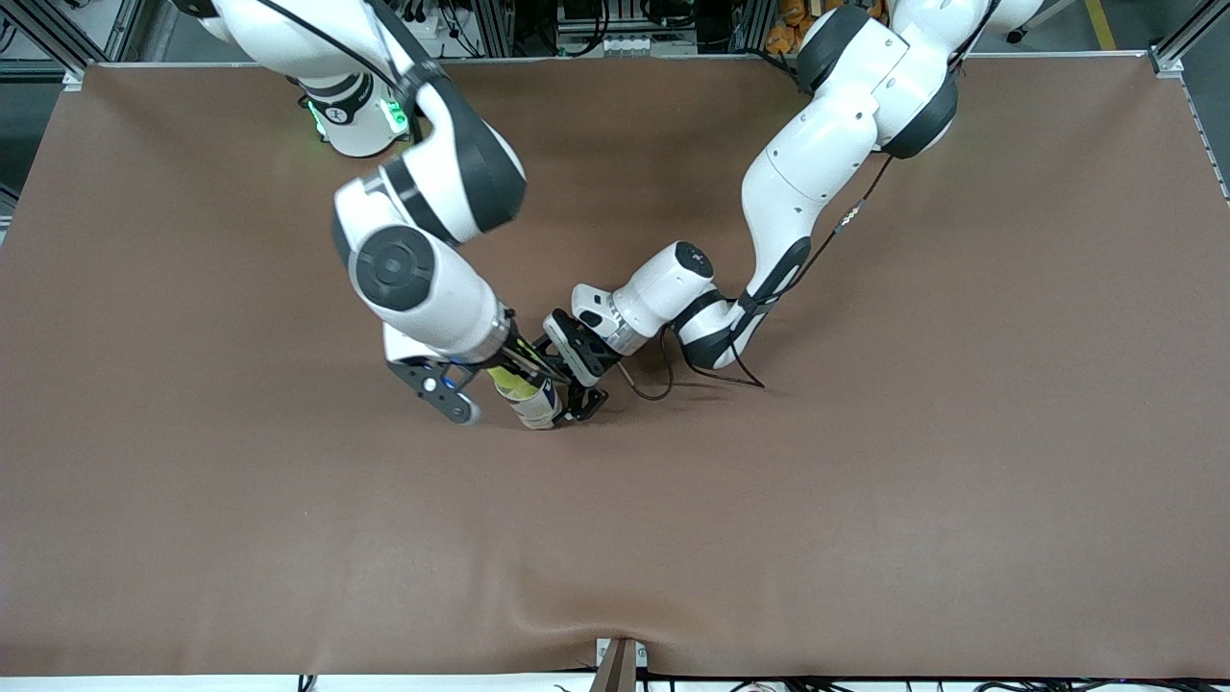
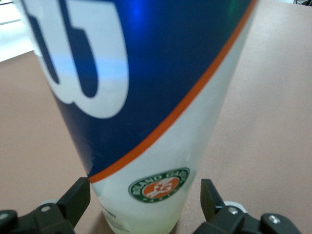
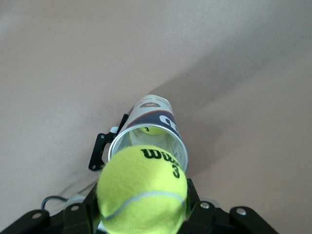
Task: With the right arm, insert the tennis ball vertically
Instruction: 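Release the ball into the can and withdraw the right gripper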
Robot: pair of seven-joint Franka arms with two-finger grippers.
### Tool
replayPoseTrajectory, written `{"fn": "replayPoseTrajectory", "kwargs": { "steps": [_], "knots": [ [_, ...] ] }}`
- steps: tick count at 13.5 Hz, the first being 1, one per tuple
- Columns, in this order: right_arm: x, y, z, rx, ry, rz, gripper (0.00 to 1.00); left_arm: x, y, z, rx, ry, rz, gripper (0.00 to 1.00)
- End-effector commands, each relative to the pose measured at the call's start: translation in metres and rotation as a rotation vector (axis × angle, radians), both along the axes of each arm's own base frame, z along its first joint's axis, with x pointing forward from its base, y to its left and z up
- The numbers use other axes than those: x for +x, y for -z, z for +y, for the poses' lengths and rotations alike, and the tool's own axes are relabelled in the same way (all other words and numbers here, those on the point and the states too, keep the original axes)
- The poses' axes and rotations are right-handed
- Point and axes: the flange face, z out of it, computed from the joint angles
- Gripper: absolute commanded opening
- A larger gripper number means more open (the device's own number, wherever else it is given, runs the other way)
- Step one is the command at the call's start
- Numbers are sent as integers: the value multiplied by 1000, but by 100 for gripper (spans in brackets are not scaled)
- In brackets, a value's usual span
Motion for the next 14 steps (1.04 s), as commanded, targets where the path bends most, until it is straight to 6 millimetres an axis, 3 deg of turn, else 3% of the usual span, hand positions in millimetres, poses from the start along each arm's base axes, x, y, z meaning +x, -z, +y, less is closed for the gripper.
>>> {"fn": "replayPoseTrajectory", "kwargs": {
  "steps": [1,4,5,6,7,12,14],
  "knots": [
    [4,-7,-3,0,20,-6,0,-3,-4,1,-5,9,-13,100],
    [7,1,-7,-8,22,1,0,-2,-5,1,-5,9,-16,100],
    [7,2,-6,-17,18,-2,14,-2,-5,2,-7,9,-17,100],
    [6,4,-5,-21,17,0,88,-2,-5,2,-7,8,-16,100],
    [5,4,-4,-32,15,-6,100,-1,-5,2,-7,8,-17,100],
    [8,3,-9,-41,12,-10,100,-3,-4,3,-4,10,-15,100],
    [14,-10,-23,-36,9,-24,100,-2,-4,3,-5,8,-14,100]
  ]
}}
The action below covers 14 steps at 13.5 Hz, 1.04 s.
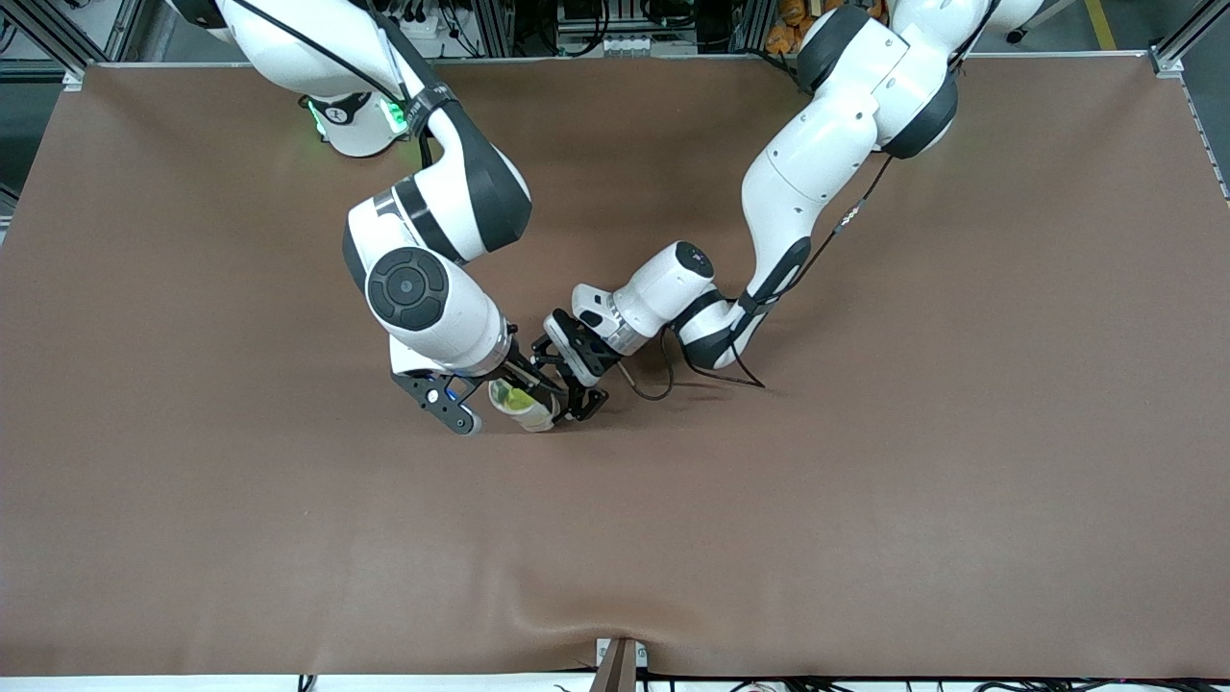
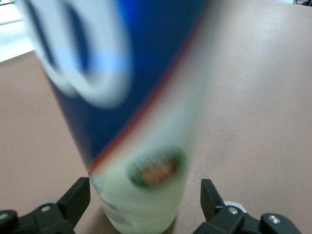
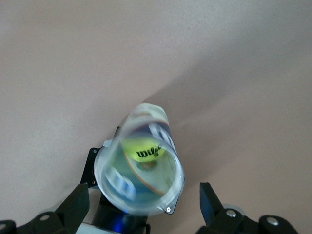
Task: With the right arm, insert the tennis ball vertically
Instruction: 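Release the ball into the can and withdraw the right gripper, then open the left gripper and lift it off the upright can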
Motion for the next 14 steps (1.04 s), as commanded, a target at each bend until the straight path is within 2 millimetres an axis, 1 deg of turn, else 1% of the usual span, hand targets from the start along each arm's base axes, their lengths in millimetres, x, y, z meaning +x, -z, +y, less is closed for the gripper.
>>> {"fn": "replayPoseTrajectory", "kwargs": {
  "steps": [1,3,4,5,7,8,11,12,14],
  "knots": [
    [11,-24,-25,-2,-1,-24,100,-2,-4,3,-4,8,-14,100],
    [14,-50,-64,-3,-56,9,100,-3,-1,4,-1,9,-9,100],
    [16,-64,-90,-1,-95,30,100,-3,-1,5,2,8,-8,100],
    [18,-77,-120,5,-133,51,100,-3,-1,5,2,9,-8,100],
    [18,-100,-177,18,-193,97,100,-4,0,5,2,10,-6,100],
    [18,-110,-209,29,-227,110,100,-6,1,6,5,11,-3,100],
    [15,-147,-303,67,-277,87,100,-5,1,6,4,11,-4,100],
    [14,-155,-326,60,-297,70,100,-4,1,6,4,9,-4,100],
    [10,-168,-365,12,-352,48,100,-4,2,8,7,10,-3,100]
  ]
}}
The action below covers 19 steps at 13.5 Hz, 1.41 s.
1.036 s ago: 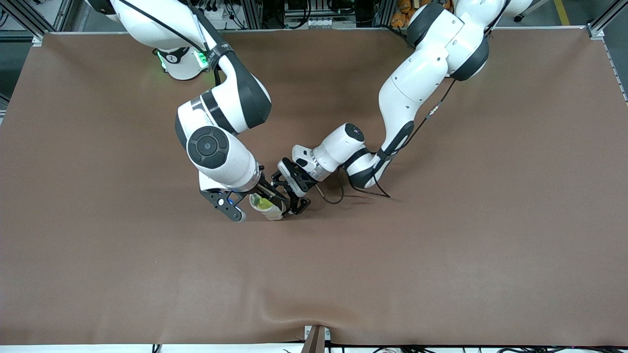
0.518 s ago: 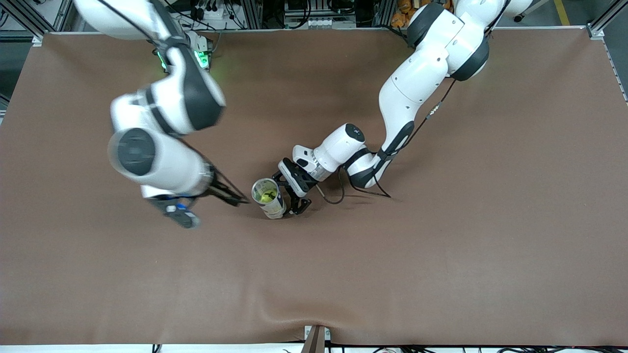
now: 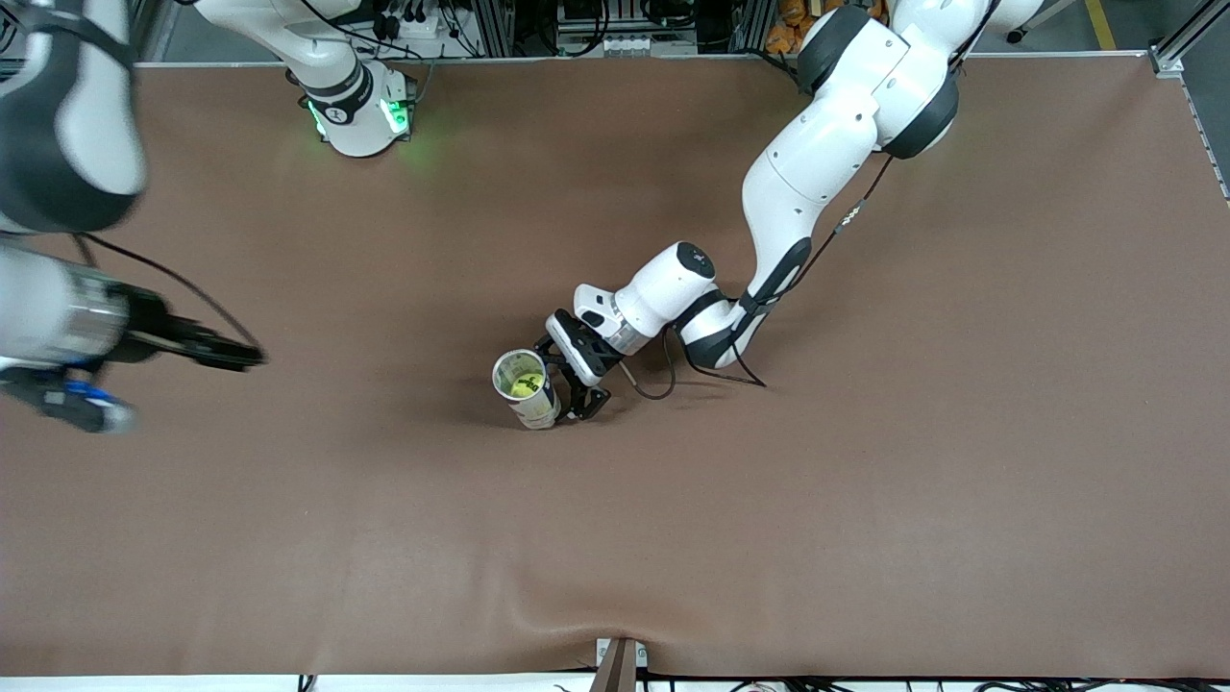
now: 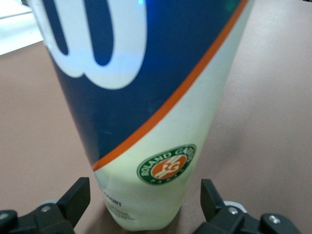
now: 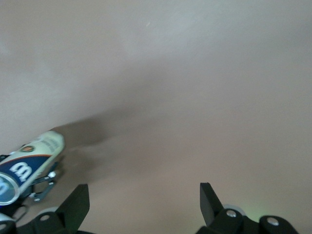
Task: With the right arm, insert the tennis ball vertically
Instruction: 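Open the left gripper and lift it off the upright can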
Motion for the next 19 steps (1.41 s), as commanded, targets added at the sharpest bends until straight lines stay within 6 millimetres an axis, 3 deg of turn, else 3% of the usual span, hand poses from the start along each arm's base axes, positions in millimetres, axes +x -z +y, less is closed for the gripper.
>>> {"fn": "replayPoseTrajectory", "kwargs": {
  "steps": [1,3,6,9,13,15,17,19],
  "knots": [
    [-11,-20,-40,-27,-87,-29,100,-3,-5,5,-3,6,-4,100],
    [-14,-23,-69,-17,-114,-35,100,-6,-13,5,-2,9,-3,100],
    [-19,-30,-93,-6,-162,-51,100,-4,-25,15,8,7,-7,100],
    [-19,-31,-91,-5,-166,-53,100,-6,-41,26,19,4,-3,100],
    [-19,-31,-89,4,-169,-54,100,-14,-64,26,25,5,6,100],
    [-26,-48,-84,-2,-178,-87,100,-21,-79,19,15,-12,36,100],
    [-33,-49,-80,-4,-184,-93,100,-21,-101,17,50,-18,41,100],
    [-39,-47,-63,-9,-210,-148,100,-20,-108,20,62,-25,44,100]
  ]
}}
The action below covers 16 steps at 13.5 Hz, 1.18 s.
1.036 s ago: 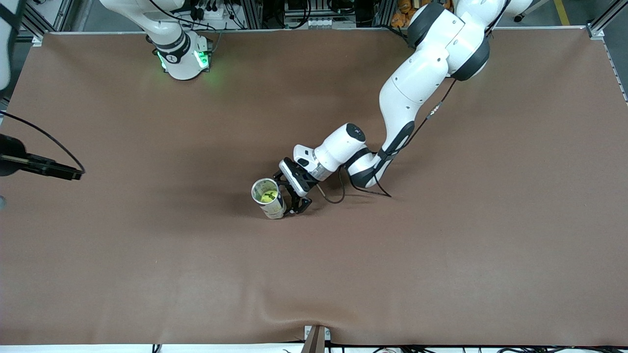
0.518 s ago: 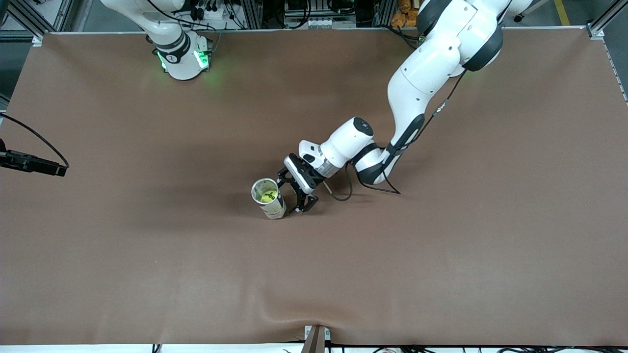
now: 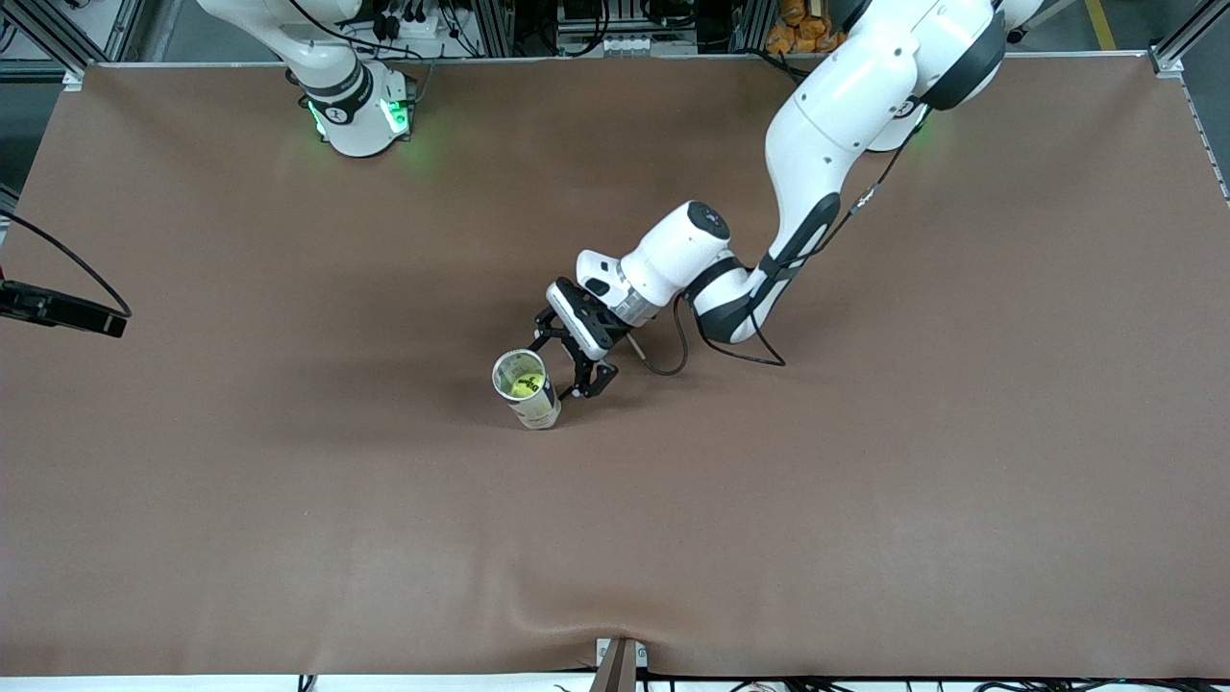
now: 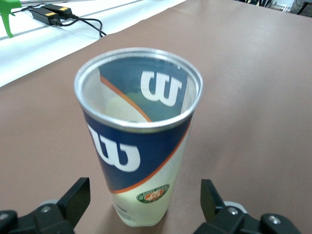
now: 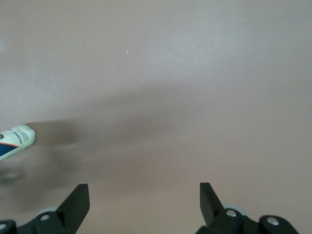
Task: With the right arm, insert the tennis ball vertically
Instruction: 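Open the left gripper and lift it off the upright can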
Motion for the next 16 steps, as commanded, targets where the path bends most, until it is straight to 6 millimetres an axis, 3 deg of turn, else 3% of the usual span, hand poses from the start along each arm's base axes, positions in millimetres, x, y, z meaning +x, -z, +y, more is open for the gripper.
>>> {"fn": "replayPoseTrajectory", "kwargs": {
  "steps": [1,6,11,15,16],
  "knots": [
    [-23,4,17,-8,-35,-71,100,-5,-16,8,24,-16,17,100],
    [-55,17,29,-5,-49,-188,100,-3,-44,7,48,-26,9,100],
    [-50,6,35,-39,-70,-261,100,-9,-87,2,112,-60,39,100],
    [-47,-34,30,-42,-63,-276,100,-13,-127,4,170,-105,69,100],
    [-47,-34,29,-44,-59,-257,100,-13,-135,6,179,-123,76,100]
  ]
}}
